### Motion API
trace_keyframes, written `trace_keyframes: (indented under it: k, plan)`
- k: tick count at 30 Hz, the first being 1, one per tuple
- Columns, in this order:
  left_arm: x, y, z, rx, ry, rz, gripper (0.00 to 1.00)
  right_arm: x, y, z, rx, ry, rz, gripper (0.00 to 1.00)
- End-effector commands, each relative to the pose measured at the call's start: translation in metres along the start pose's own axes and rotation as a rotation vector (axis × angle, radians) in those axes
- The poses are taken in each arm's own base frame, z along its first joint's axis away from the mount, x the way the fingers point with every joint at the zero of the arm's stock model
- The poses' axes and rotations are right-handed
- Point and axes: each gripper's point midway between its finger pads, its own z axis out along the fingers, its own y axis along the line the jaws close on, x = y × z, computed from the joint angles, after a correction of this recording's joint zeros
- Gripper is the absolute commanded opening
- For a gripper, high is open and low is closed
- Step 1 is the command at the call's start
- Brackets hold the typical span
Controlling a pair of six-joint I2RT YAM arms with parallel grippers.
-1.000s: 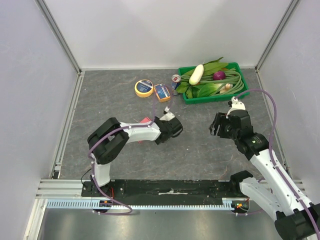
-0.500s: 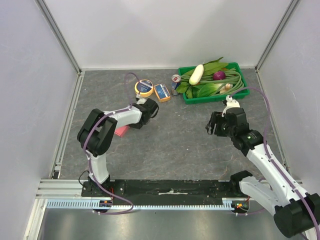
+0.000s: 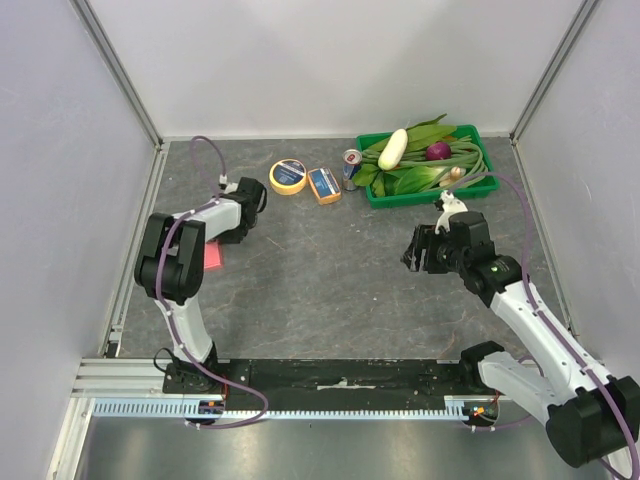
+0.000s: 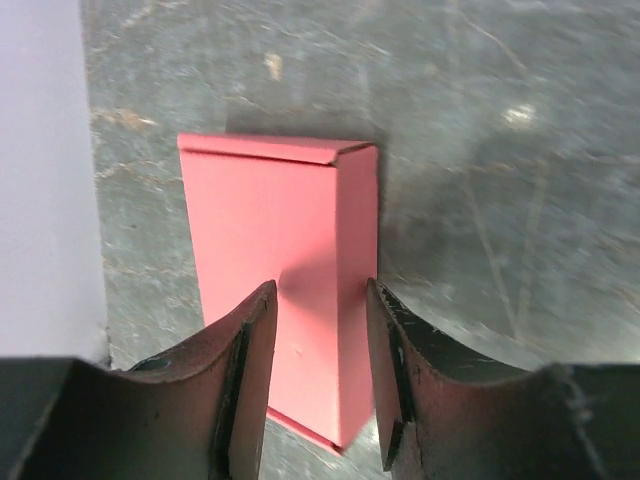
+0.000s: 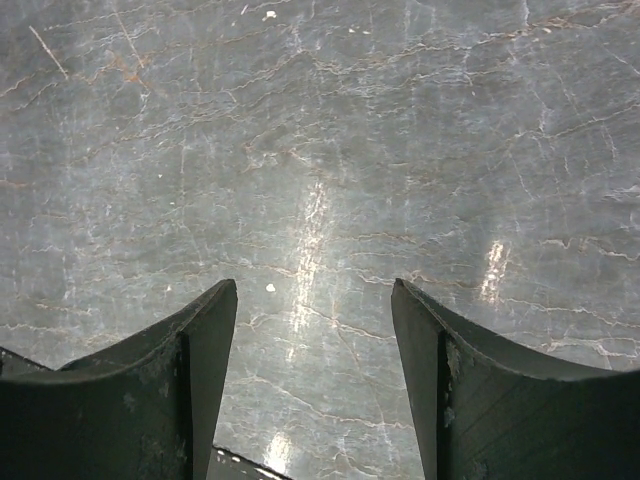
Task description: Fold the paper box
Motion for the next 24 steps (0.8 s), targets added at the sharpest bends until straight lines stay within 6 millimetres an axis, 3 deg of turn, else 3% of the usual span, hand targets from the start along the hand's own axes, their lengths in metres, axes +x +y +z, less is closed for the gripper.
trace_keyframes:
  k: [1,8,11,14,17,20,22,24]
  plan:
    - [-0.017,0.03,0.015,-0.095,-0.04,0.038,0.47,-0.02,0.018,-0.008,-0.064,-0.003,-0.032,0.71]
    - [-0.004,0.046,0.032,-0.168,0.006,0.115,0.44,0.003,0.037,0.015,-0.117,0.167,-0.061,0.69]
    - [-0.007,0.053,0.016,-0.152,-0.007,-0.025,0.45,0.007,0.045,0.019,-0.136,0.184,-0.079,0.69]
    - [-0.019,0.058,-0.014,-0.074,-0.032,-0.209,0.66,0.006,0.047,0.019,-0.15,0.163,-0.076,0.69]
    - [-0.021,0.066,-0.034,-0.028,-0.047,-0.298,0.74,0.002,0.048,0.014,-0.157,0.121,-0.08,0.69]
    - [-0.022,0.04,-0.048,0.132,-0.052,-0.284,0.73,0.0,0.045,0.01,-0.148,0.093,-0.084,0.7]
    - [-0.026,0.007,-0.056,0.273,-0.06,-0.233,0.67,-0.002,0.045,0.008,-0.148,0.078,-0.085,0.7]
    - [-0.033,-0.006,-0.062,0.316,-0.065,-0.22,0.59,-0.003,0.047,0.007,-0.156,0.073,-0.083,0.7]
